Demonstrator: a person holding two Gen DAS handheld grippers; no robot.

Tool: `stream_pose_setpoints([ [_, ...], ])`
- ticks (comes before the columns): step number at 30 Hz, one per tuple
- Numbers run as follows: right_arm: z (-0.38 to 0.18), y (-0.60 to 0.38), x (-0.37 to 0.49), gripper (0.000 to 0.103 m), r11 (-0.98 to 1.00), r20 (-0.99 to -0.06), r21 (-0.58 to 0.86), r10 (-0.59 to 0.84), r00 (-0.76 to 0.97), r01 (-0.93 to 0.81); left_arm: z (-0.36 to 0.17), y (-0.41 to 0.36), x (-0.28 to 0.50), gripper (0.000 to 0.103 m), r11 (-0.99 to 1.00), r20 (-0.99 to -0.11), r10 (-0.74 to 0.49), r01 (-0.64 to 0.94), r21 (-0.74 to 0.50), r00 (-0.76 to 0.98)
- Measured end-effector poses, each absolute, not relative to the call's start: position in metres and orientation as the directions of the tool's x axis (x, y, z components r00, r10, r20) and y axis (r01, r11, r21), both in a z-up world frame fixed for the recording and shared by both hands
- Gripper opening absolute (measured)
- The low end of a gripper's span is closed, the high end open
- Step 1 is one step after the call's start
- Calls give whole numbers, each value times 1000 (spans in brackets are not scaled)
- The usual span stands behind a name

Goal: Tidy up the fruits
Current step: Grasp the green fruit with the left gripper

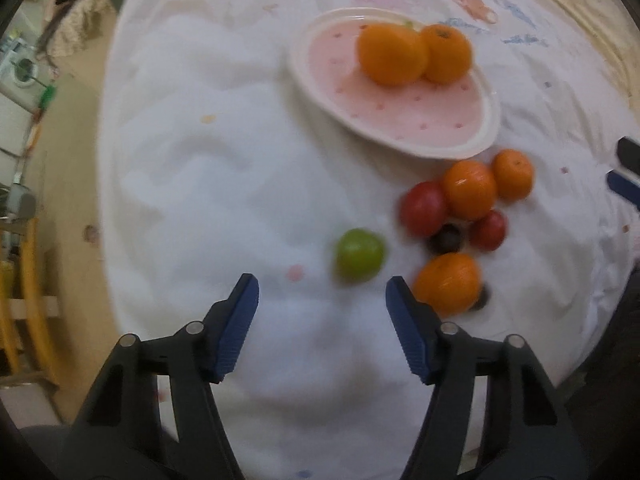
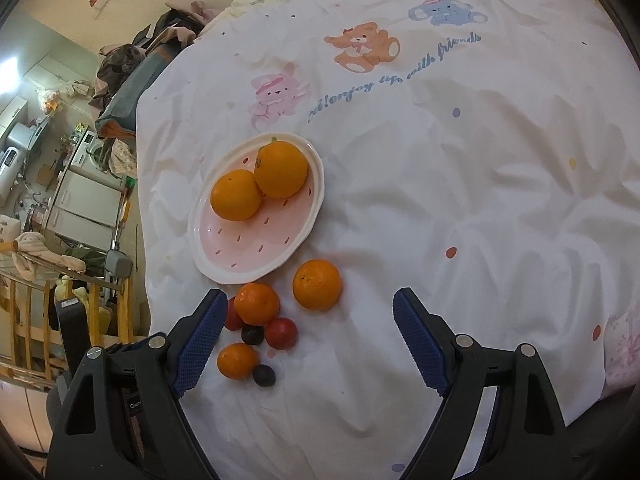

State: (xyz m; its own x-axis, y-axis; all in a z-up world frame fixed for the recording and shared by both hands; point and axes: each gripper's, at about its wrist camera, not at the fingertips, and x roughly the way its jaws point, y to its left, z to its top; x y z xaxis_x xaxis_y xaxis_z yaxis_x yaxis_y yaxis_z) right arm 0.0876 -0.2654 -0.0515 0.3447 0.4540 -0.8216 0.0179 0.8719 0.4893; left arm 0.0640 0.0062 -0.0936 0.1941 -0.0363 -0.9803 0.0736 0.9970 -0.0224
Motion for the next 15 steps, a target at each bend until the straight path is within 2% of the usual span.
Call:
stream_pose_setpoints([
  [2,-52,-264,89,87,873,-824,487,452,342,19,-97,-2,70,62,996,-979,-38,91,-21,198],
  [4,-53,-264,91,87,873,-824,487,451,341,20,-104,-10,76,52,994,-981,-14,108,7,192],
  [6,-54,-264,92,87,874,-826,485,450,340,21,-109,-11,80,48,995,-985,-18,99,-1,170],
  [9,-55,-265,93,87,875,-828,483,448,337,26,-113,-11,84,47,997,-987,-1,82,13,163],
  [11,-56,-266,94,87,874,-828,485,448,335,30,-115,-13,85,41,997,-987,3,81,17,162],
  [15,-56,-266,94,87,873,-826,487,450,340,27,-118,-21,84,41,995,-987,4,99,20,161],
])
